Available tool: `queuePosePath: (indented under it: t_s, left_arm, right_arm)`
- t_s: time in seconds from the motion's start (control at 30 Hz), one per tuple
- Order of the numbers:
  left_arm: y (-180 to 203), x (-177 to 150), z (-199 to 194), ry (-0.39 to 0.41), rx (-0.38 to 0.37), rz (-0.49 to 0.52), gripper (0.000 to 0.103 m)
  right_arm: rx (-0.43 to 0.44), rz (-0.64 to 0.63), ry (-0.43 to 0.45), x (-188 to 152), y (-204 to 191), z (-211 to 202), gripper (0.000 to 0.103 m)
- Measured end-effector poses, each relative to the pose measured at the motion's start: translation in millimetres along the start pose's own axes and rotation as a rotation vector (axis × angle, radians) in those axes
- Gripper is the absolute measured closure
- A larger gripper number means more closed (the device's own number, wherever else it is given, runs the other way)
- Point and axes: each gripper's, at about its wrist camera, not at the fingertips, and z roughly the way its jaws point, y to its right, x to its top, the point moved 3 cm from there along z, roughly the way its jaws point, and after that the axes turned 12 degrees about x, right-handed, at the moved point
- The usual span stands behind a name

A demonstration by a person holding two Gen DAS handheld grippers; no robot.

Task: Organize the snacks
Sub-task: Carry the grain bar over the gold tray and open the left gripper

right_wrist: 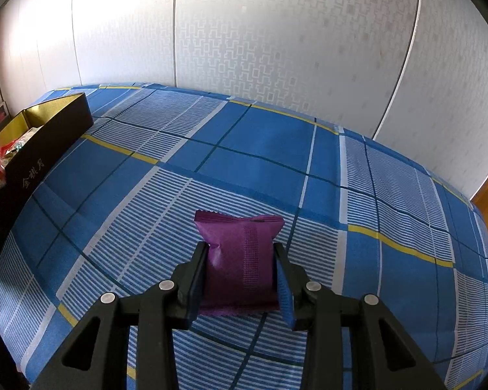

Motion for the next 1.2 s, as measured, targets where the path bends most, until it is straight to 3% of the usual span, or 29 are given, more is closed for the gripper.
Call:
queuePosePath:
  t_s: [0.33, 0.87, 1.2]
  left_arm:
    - [-27, 1, -14, 0.007, 0.037, -0.061, 0.074]
    - [-118, -12, -8, -0.032, 0.231, -0.215, 0.074]
    - [-162, -36, -7, -0.078, 0.28, -0.281, 0.074]
  right_arm:
    - [-0.005, -0.004, 0.0, 0, -1, 0, 0.065]
    - [-0.01, -0.008, 0.0, 0, -1, -1, 0.065]
    - [-0.014, -0.011, 0.001, 0, -1, 0, 0.065]
